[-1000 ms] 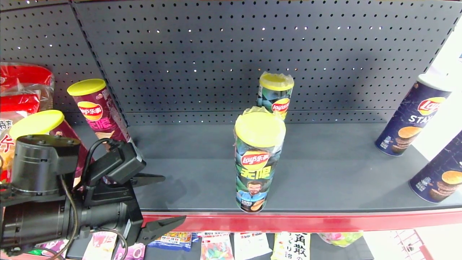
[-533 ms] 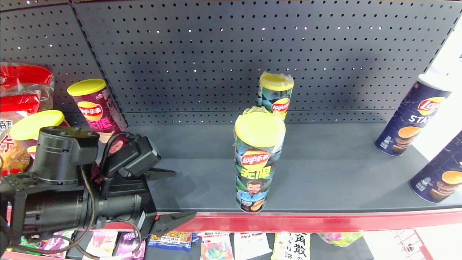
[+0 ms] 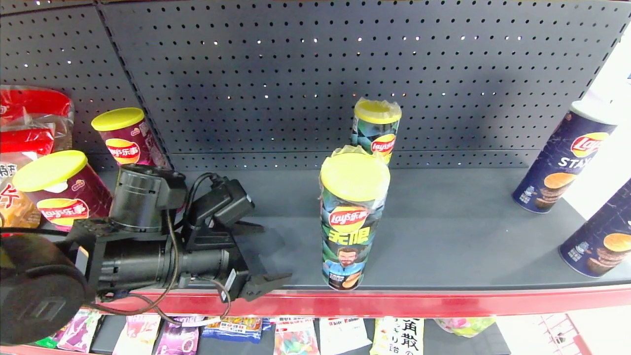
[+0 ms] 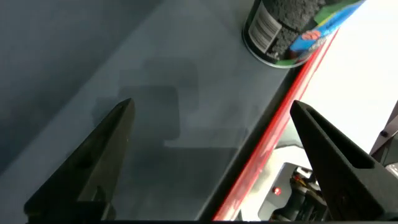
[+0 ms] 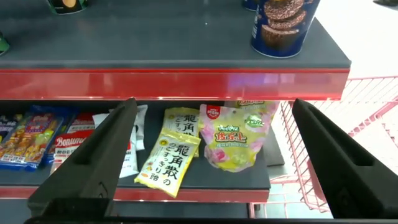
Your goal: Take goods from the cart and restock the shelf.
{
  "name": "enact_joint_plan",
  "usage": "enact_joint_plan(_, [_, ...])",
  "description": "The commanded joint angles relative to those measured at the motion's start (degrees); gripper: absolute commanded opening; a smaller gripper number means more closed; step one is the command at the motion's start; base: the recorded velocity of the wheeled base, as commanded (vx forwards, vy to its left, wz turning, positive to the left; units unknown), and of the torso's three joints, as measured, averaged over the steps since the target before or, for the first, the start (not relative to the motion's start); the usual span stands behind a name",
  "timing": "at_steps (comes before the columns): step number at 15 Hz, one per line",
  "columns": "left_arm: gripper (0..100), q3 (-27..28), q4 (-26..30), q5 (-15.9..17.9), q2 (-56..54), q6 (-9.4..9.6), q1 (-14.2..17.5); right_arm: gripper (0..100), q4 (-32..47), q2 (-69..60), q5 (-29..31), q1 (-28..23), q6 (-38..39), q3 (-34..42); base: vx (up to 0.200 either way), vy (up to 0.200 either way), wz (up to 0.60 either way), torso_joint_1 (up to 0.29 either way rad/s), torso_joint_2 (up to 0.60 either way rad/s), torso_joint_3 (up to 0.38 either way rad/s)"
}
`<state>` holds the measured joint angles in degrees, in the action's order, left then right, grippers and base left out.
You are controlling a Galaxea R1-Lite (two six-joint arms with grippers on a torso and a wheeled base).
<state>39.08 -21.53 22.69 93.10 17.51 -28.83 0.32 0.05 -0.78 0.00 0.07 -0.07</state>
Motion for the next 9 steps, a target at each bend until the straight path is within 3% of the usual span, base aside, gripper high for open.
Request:
enact_joint_plan(1, [100, 0.73, 0.08, 0.16, 1.91, -0.02, -0.79, 100, 0.03, -0.05, -0.01, 0.0, 0.01, -0.01, 0.0, 0.0, 0.0, 0.0, 0.0, 0.0])
enact_joint_plan(9, [100, 3.37, 0.0, -0.01, 5.51, -0.02, -2.63, 100, 0.03, 0.04, 0.08, 0.0, -0.07, -0.01, 0.0, 0.0, 0.0, 0.0, 0.0, 0.0])
